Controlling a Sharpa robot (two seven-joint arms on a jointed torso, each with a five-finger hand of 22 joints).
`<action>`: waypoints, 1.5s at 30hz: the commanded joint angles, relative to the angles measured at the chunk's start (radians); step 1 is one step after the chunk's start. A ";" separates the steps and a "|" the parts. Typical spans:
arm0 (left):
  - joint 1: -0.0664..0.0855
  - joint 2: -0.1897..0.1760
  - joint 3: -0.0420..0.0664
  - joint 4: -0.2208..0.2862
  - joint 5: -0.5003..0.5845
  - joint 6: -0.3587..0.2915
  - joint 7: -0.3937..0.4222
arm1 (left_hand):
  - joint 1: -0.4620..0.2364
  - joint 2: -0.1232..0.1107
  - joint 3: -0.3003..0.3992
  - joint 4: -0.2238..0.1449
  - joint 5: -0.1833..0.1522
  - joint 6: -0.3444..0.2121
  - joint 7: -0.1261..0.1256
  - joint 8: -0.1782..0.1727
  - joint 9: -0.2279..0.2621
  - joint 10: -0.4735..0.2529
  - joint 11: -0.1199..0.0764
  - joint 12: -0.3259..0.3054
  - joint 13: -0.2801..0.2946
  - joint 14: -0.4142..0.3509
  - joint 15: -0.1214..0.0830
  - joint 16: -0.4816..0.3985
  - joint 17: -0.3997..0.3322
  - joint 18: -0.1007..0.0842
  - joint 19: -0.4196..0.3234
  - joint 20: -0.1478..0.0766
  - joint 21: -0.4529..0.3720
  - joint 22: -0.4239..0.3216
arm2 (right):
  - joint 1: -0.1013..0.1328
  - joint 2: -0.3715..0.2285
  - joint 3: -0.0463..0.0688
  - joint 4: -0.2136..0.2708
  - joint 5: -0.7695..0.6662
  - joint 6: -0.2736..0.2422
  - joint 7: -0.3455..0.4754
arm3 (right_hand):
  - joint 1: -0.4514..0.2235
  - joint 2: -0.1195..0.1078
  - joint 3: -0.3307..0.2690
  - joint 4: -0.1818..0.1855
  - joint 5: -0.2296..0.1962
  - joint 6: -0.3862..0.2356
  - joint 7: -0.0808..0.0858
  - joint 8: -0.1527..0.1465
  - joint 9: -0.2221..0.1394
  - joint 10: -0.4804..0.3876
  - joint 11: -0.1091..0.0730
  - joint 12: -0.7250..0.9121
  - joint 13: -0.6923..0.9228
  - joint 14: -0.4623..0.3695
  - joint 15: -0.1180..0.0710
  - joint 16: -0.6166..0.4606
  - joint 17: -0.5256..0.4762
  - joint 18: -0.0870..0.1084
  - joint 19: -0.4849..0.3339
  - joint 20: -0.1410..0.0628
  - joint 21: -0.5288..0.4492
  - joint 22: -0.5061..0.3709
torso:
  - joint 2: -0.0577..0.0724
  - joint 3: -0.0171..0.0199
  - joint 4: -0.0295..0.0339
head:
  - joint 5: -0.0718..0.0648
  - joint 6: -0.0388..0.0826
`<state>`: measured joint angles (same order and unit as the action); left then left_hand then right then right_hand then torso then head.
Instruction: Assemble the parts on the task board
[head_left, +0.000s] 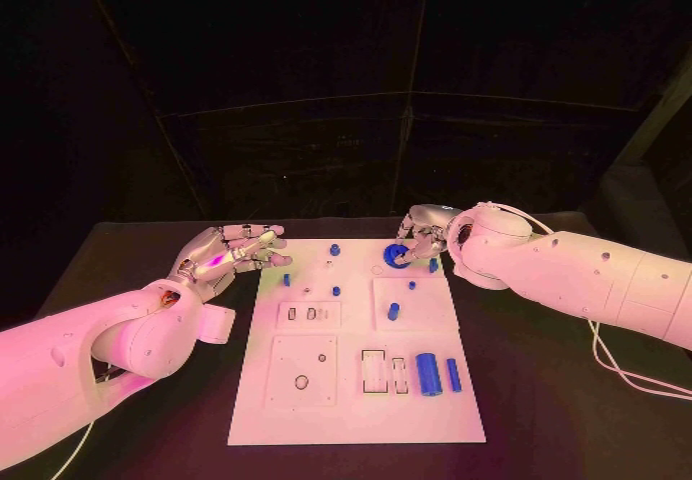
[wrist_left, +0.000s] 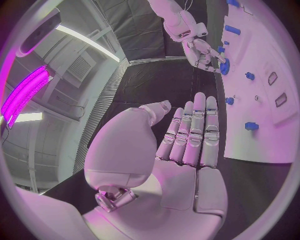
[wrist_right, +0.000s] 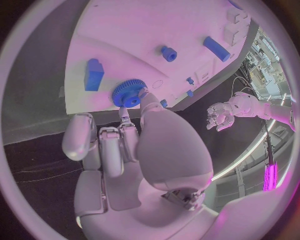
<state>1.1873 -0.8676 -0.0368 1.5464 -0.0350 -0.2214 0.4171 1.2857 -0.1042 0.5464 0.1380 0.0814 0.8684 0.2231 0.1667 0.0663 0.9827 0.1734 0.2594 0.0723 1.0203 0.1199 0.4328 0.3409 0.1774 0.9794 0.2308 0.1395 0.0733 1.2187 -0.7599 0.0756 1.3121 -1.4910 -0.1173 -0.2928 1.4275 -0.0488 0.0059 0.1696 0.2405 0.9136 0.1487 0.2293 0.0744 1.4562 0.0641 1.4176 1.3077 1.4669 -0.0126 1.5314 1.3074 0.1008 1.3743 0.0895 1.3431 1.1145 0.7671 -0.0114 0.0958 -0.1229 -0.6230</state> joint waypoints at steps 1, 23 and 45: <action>0.001 0.001 0.001 -0.001 -0.003 0.016 0.002 | -0.009 0.002 -0.007 0.001 -0.003 -0.007 0.017 0.006 0.001 -0.007 0.001 0.004 0.001 -0.007 -0.002 0.006 0.002 0.005 0.006 0.001 -0.006 -0.001 | -0.003 0.002 -0.002 0.006 -0.067 -0.041 0.014 | 0.028 0.014 0.015 -0.015 -0.031 0.023 -0.006 0.013 0.004 0.007 -0.008 0.006 0.111 0.087 -0.006 0.006 0.183 -0.012 0.001 -0.002 0.006 0.005 | 0.000 0.0005 0.0005 | 0.000 0.000; 0.001 -0.002 0.001 0.004 -0.003 0.017 0.001 | -0.008 0.004 -0.009 -0.001 -0.003 -0.008 0.017 0.007 0.001 -0.009 0.001 0.005 0.001 -0.008 -0.002 0.007 0.002 0.005 0.007 0.001 -0.007 -0.001 | -0.014 -0.017 -0.001 0.159 -0.135 -0.209 0.032 | -0.003 0.031 0.101 -0.010 -0.026 0.102 -0.030 -0.009 -0.006 0.024 -0.030 0.016 0.129 0.088 -0.025 0.008 0.190 -0.020 0.023 -0.020 0.031 0.050 | -0.001 -0.0025 0.0028 | 0.009 0.002; 0.001 0.000 0.001 0.008 -0.003 0.017 0.001 | -0.009 0.005 -0.010 -0.001 -0.003 -0.009 0.017 0.007 0.001 -0.010 0.002 0.006 0.001 -0.009 -0.001 0.007 0.002 0.005 0.007 0.001 -0.007 -0.001 | -0.014 0.170 -0.023 0.069 -0.227 -0.146 -0.001 | -0.018 0.017 0.120 -0.008 -0.033 0.097 -0.024 -0.036 -0.009 0.020 -0.025 0.007 0.124 0.088 -0.022 0.007 0.187 -0.022 0.026 -0.019 0.035 0.057 | 0.000 -0.0001 0.0005 | 0.030 -0.003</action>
<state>1.1872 -0.8684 -0.0370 1.5514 -0.0352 -0.2154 0.4127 1.2857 -0.1042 0.5408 0.1379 0.0814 0.8684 0.2231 0.1708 0.0663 0.9790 0.1771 0.2594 0.0722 1.0203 0.1199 0.4368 0.3415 0.1774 0.9794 0.2309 0.1359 0.0732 1.2025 -0.5920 0.0519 1.3849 -1.6957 -0.2827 -0.2845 1.4139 -0.0325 0.1195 0.1591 0.2108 0.9792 0.1533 0.1934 0.0643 1.4649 0.0408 1.4286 1.3077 1.4633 -0.0306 1.5355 1.3078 0.0849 1.3941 0.0696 1.3745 1.1702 0.7671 -0.0123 0.0978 -0.0927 -0.6253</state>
